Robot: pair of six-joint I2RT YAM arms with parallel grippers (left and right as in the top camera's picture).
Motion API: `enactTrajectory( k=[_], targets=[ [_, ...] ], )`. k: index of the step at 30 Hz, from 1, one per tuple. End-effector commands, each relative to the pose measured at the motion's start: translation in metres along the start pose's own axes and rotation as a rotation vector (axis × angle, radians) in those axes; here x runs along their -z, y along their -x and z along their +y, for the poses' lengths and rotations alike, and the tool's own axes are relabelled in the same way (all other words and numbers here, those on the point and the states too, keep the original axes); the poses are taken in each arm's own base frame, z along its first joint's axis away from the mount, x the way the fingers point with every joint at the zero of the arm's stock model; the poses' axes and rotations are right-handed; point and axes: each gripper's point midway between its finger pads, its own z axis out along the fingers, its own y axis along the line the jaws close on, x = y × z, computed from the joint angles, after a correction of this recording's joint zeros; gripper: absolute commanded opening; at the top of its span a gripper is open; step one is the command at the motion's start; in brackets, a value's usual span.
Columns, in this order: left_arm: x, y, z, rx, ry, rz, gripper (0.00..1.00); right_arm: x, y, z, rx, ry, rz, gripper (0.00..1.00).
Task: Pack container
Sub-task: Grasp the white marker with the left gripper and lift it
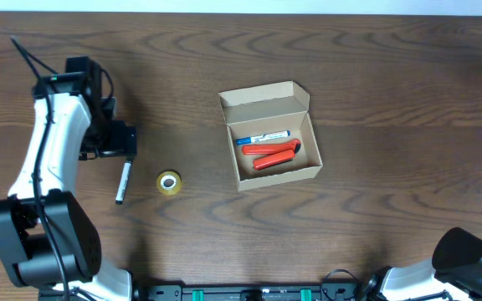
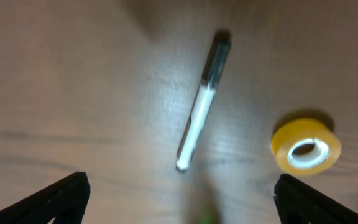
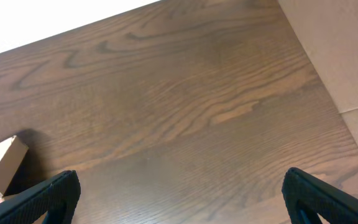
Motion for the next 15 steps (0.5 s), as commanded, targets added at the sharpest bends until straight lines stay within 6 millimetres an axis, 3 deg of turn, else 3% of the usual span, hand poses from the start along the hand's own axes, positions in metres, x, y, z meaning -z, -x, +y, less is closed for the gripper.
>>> enactTrajectory(
  k=[1,4,15],
  targets=[
    [-0.004,0.012,-0.011,-0.104,-0.13,-0.058,0.95,-0.002,-0.002,0.003,-0.021,0.014,0.008,0.99],
    [-0.012,0.019,-0.012,-0.089,-0.153,-0.097,0.95,-0.002,-0.003,0.003,-0.022,0.015,0.012,0.99],
    [-0.061,-0.008,-0.023,-0.018,-0.195,-0.071,0.95,-0.002,-0.008,0.003,-0.025,0.017,0.032,0.99]
  ],
)
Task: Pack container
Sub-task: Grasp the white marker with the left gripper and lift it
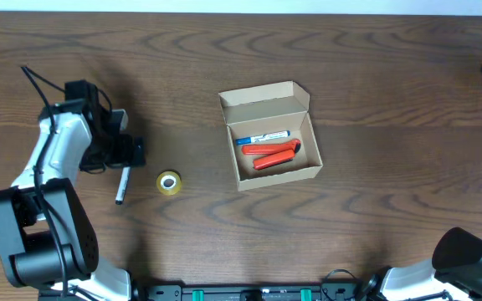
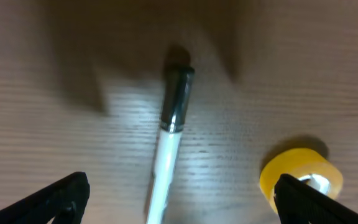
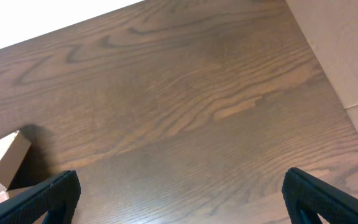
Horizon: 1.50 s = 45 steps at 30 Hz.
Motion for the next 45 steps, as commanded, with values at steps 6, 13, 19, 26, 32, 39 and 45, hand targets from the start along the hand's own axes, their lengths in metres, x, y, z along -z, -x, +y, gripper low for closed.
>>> enactTrajectory(
  k=[6,13,19,26,32,39,45],
  targets=[
    [-0.006,-0.014,-0.003,0.035,-0.013,-0.048,0.95,-0.002,-0.004,0.002,-0.023,0.01,0.017,0.99],
    [-0.014,-0.019,0.005,0.042,0.036,-0.046,0.95,-0.002,-0.009,0.003,-0.026,0.013,0.038,0.99],
    [-0.013,-0.021,0.014,0.043,0.09,-0.04,0.96,-0.002,-0.01,0.003,-0.026,0.013,0.041,0.99],
    [-0.014,-0.018,0.015,0.032,0.091,-0.048,0.95,-0.002,-0.01,0.003,-0.026,0.013,0.042,0.99],
    [-0.022,-0.023,0.016,0.032,0.098,-0.048,0.96,-0.002,-0.01,0.003,-0.027,0.012,0.041,0.99],
    [-0.031,-0.031,0.018,0.037,0.104,-0.039,0.95,-0.002,-0.008,0.003,-0.025,0.012,0.034,0.99],
    [-0.03,-0.032,0.031,0.07,0.183,-0.038,0.95,-0.002,-0.008,0.003,-0.025,0.012,0.034,0.99]
  ],
)
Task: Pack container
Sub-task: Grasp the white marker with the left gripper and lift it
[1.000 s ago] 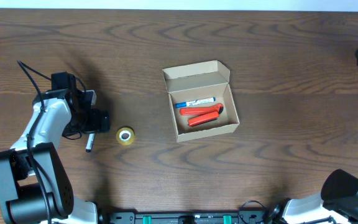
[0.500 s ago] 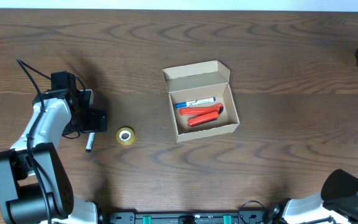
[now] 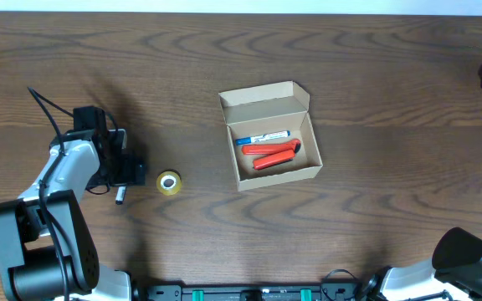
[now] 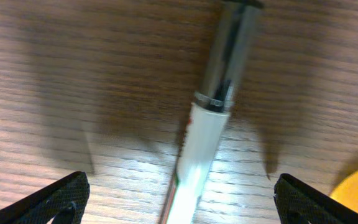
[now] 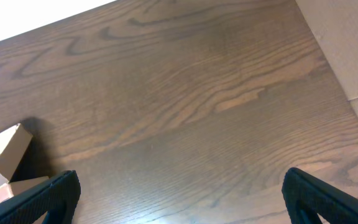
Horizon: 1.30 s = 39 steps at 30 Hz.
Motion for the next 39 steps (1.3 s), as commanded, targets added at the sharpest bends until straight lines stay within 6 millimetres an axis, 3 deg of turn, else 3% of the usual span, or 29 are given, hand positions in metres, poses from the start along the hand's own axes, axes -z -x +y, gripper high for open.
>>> enactTrajectory(
  k=[1,11,20,26,27,30,35,36,39],
  targets=[
    [0.0,-0.003,0.013,0.037,0.072,0.002,0.95,-0.002,-0.001,0.002,-0.02,0.009,0.005,0.99],
    [-0.001,-0.002,0.011,0.045,0.059,-0.002,0.95,-0.002,-0.001,0.002,-0.021,0.01,0.006,0.99],
    [-0.018,-0.009,0.001,0.044,0.002,0.05,0.95,-0.002,-0.001,0.003,-0.021,0.014,0.005,0.99],
    [-0.019,-0.007,-0.002,0.045,-0.015,0.043,0.96,-0.002,-0.001,0.003,-0.021,0.014,0.005,0.99],
    [-0.019,-0.009,-0.003,0.053,-0.019,0.047,1.0,-0.002,-0.001,0.003,-0.021,0.014,0.005,0.99],
    [-0.018,-0.009,-0.009,0.052,-0.054,0.048,0.79,-0.002,-0.001,0.003,-0.021,0.014,0.005,0.99],
    [-0.018,-0.008,-0.016,0.055,-0.096,0.045,0.54,-0.002,-0.001,0.003,-0.02,0.014,0.005,0.99],
    [-0.018,-0.008,-0.017,0.055,-0.107,0.047,0.38,-0.002,-0.001,0.003,-0.02,0.014,0.005,0.99],
    [-0.017,-0.008,-0.024,0.057,-0.142,0.044,0.22,-0.002,-0.001,0.003,-0.02,0.014,0.005,0.99]
  ],
)
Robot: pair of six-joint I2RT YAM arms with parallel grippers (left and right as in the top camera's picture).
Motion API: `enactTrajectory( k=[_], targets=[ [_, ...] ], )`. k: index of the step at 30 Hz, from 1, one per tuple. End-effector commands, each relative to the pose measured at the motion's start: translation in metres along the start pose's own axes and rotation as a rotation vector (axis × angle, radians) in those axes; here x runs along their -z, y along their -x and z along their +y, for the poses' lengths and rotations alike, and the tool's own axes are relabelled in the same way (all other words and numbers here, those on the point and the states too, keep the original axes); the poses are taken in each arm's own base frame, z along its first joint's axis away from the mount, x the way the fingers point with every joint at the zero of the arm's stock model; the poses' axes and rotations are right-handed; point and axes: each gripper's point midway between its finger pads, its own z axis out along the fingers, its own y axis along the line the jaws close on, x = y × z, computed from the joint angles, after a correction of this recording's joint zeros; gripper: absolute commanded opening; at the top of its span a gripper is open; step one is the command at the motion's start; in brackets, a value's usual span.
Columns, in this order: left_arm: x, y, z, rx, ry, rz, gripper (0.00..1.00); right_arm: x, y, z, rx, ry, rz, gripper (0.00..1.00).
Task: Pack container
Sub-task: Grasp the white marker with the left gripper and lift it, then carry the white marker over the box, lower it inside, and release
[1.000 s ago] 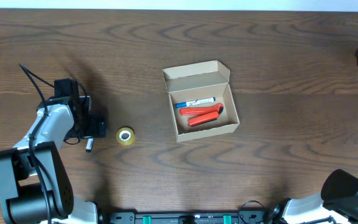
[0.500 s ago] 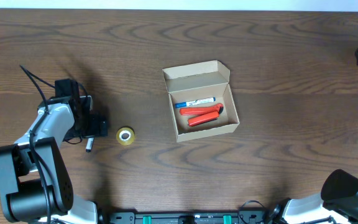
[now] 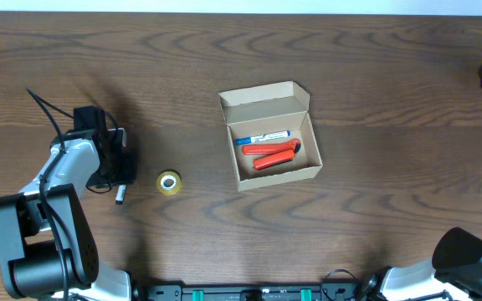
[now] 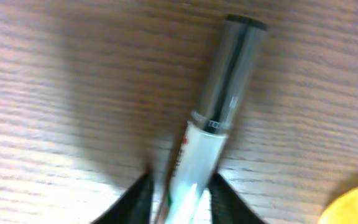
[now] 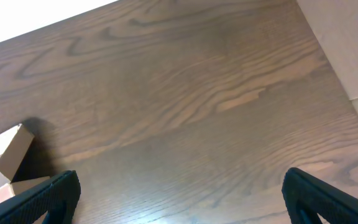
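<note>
A white marker with a black cap (image 4: 219, 106) lies on the dark wood table at the left; only its tip (image 3: 120, 199) shows from overhead. My left gripper (image 4: 179, 202) is shut on the marker's white barrel, one finger on each side, low over the table (image 3: 119, 170). The open cardboard box (image 3: 268, 102) stands mid-table and holds a blue-capped marker (image 3: 262, 137) and a red tool (image 3: 274, 155). My right gripper (image 5: 179, 199) hangs open and empty far off at the table's right rear.
A yellow tape roll (image 3: 169, 182) lies just right of the marker, and its edge shows in the left wrist view (image 4: 353, 208). The box's corner (image 5: 8, 158) appears at the left of the right wrist view. The table's far edge (image 5: 42, 28) runs along the top.
My left gripper's fingers, wide apart around the marker before, have shut onto its white barrel. The marker, the tape and the right arm are where they were.
My left gripper hung open well above the marker and the tape. Then it was lower and nearer the marker, then close over it with the fingers astride. Now it is shut on the barrel. The box's contents and the right arm have not changed.
</note>
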Motion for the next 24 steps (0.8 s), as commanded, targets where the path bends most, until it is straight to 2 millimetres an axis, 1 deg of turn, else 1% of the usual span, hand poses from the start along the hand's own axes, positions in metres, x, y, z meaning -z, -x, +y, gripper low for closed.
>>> enactTrajectory(
  k=[1,2,4,7,9,11,13,16,19,22,24],
  targets=[
    [-0.01,-0.012,-0.016,0.009,-0.099,0.049,0.12,-0.002,-0.001,0.002,-0.017,0.01,0.005,0.99],
    [-0.01,-0.012,-0.019,0.013,-0.112,0.048,0.09,-0.002,-0.001,0.002,-0.017,0.01,0.005,0.99],
    [-0.01,-0.012,-0.02,0.03,-0.117,0.049,0.06,-0.002,-0.001,0.002,-0.017,0.01,0.005,0.99],
    [-0.009,-0.013,-0.021,0.062,-0.125,0.053,0.06,-0.002,-0.001,0.002,-0.017,0.01,0.005,0.99],
    [-0.007,-0.012,-0.029,0.062,-0.17,0.054,0.06,-0.002,-0.001,0.002,-0.017,0.01,0.005,0.99],
    [-0.003,-0.008,-0.034,0.058,-0.203,0.045,0.06,-0.002,-0.001,0.002,-0.017,0.01,0.005,0.99],
    [0.008,0.001,-0.042,0.056,-0.245,0.028,0.06,-0.002,-0.001,0.002,-0.017,0.01,0.005,0.99],
    [0.036,0.019,-0.049,0.02,-0.267,-0.009,0.06,-0.002,-0.001,0.002,-0.017,0.01,0.005,0.99],
    [0.076,0.04,-0.059,-0.064,-0.266,-0.073,0.06,-0.002,-0.001,0.002,-0.017,0.01,0.005,0.99],
    [0.123,0.062,-0.082,-0.218,-0.264,-0.167,0.06,-0.002,-0.001,0.002,-0.017,0.01,0.005,0.99],
    [0.154,0.076,-0.106,-0.352,-0.263,-0.245,0.06,-0.002,-0.001,0.002,-0.017,0.01,0.005,0.99]
  ],
)
